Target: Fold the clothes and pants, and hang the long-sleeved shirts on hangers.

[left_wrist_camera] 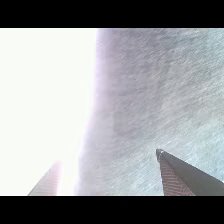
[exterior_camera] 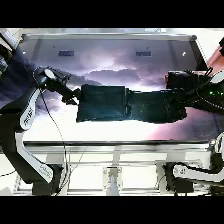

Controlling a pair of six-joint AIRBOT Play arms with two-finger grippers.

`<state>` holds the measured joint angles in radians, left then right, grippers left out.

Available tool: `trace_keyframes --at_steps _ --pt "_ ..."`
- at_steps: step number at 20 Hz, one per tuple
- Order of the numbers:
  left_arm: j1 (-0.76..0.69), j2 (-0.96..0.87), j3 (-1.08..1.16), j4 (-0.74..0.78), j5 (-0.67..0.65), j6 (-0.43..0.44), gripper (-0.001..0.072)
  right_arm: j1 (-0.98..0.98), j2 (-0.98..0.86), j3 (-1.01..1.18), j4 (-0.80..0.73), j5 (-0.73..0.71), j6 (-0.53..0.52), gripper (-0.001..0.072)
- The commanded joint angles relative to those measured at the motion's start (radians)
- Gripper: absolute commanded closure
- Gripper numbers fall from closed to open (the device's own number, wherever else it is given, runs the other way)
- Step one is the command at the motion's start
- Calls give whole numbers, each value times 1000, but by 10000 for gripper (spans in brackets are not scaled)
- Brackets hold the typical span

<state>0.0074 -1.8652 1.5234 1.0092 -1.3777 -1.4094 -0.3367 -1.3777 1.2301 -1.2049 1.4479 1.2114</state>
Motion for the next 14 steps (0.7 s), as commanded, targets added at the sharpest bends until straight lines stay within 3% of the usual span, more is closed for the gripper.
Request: trace_keyframes --at_steps 1,4,5,6,7,11,14 --pt "-34 -6 -2 -3 40 4 58 0 0 0 4 -2 0 303" --pt "-79 -32 -2 -31 40 4 105 0 0 0 10 -2 1 303" --pt "-95 -38 -2 -31 39 4 263 0 0 0 13 -2 1 303" --pt "-104 -40 -2 -31 39 4 500 0 0 0 18 -2 1 303" --pt "-107 -36 -2 -32 35 3 674 0 0 0 24 -1 1 303" --pt "-74 37 -2 35 -109 -5 686 0 0 0 24 3 2 303" --pt "-8 171 0 366 -271 -93 686 0 0 0 29 21 3 303"
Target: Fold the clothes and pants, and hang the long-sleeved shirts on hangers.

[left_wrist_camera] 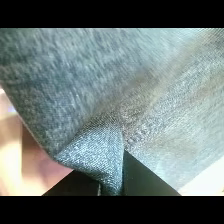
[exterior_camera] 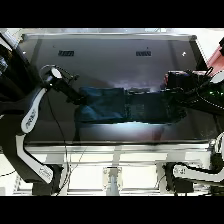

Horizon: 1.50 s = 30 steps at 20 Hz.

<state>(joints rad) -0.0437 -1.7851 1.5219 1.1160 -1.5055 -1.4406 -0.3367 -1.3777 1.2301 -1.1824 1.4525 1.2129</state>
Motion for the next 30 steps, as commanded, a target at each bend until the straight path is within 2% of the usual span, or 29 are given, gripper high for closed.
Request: trace_keyframes --at_steps 1,3,5,10,16,27,30 --pt "69 146 1 369 -187 -69 685 0 0 0 11 24 1 303" --pt "118 253 1 519 -251 -67 685 0 3 0 29 29 1 304" --pt "164 357 1 588 -272 -67 685 1 3 0 54 28 1 303" --pt "202 534 4 574 -273 -58 685 1 3 0 115 24 0 304" --pt "139 561 18 306 -279 -45 685 1 3 0 115 23 0 304" --pt "-51 443 19 -156 -48 -48 685 1 3 0 114 19 -2 305" --pt "-123 366 18 -186 -31 -48 685 1 3 0 114 19 -3 305"
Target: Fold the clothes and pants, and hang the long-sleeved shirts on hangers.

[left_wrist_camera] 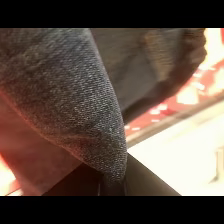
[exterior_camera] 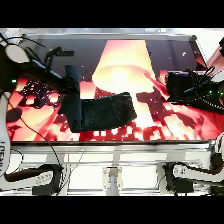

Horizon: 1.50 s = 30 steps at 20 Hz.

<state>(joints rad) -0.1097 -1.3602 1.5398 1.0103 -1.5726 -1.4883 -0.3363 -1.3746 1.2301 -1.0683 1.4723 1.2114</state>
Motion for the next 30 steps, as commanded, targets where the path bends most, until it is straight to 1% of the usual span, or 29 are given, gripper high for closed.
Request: trace_keyframes --at_steps 1,4,5,9,12,16,17,18,19,22,24,25,26,27,28,29,30 --pt "-84 -88 0 -81 40 0 685 1 0 0 0 -1 -1 305" --pt "-163 -171 0 -82 90 1 685 1 0 0 0 -6 -1 304" --pt "-190 -197 0 -97 119 13 684 1 0 0 0 -7 -1 305" --pt "-269 -285 0 -248 239 114 684 1 0 -2 0 -7 -1 305" --pt "-303 -333 0 -319 319 124 684 1 0 -2 0 -7 -1 305" --pt "-308 -359 0 -360 353 136 672 1 0 -15 -1 -12 -2 304" --pt "-306 -359 0 -362 360 136 564 1 0 -21 0 -18 -2 304" --pt "-305 -359 0 -369 361 148 358 1 -1 -25 0 -21 -2 304" --pt "-304 -359 0 -380 361 174 261 1 -1 -26 -1 -24 -3 304" --pt "-304 -359 0 -465 361 244 258 1 -1 -26 23 -25 -29 303" --pt "-304 -359 0 -516 361 276 207 1 -1 -26 66 -25 -56 301" --pt "-302 -359 0 -521 360 277 208 1 -1 -26 93 -25 -78 278" --pt "-299 -359 0 -521 357 278 208 8 -1 -26 121 -27 -109 191" --pt "-293 -358 0 -521 353 281 207 23 -1 -27 136 -35 -142 134" --pt "-288 -356 0 -520 347 293 207 52 -2 -30 145 -57 -171 96" --pt "-281 -354 0 -510 341 292 208 92 -5 -32 146 -80 -200 96" --pt "-272 -350 0 -477 331 259 209 145 -12 -33 138 -109 -224 96"
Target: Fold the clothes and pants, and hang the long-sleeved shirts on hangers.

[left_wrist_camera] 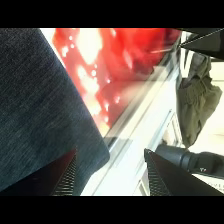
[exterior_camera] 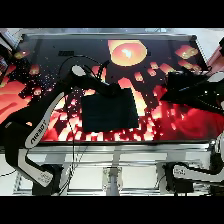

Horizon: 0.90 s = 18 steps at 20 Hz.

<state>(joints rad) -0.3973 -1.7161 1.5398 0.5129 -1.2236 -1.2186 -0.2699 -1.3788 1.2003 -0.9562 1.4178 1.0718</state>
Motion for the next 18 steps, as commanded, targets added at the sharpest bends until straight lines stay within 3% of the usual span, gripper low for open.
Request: trace_keyframes --at_steps 1,3,5,8,10,15,18 --pt "25 13 0 109 -22 -88 209 135 -20 -3 4 -96 -90 96" --pt "35 36 0 401 -64 -242 209 254 -58 -3 -45 -196 -91 96" --pt "35 61 -3 750 -196 -370 209 354 -115 -2 -74 -261 -94 97" --pt "38 95 -58 1120 -369 -428 209 414 -212 -2 -85 -277 -98 97" --pt "53 140 -139 1195 -351 -428 209 422 -256 -2 -52 -251 -124 97" --pt "96 262 -381 1192 -178 -466 209 425 -289 -2 35 -218 -170 98" --pt "114 293 -491 1192 -156 -470 209 459 -294 -2 59 -242 -172 112"
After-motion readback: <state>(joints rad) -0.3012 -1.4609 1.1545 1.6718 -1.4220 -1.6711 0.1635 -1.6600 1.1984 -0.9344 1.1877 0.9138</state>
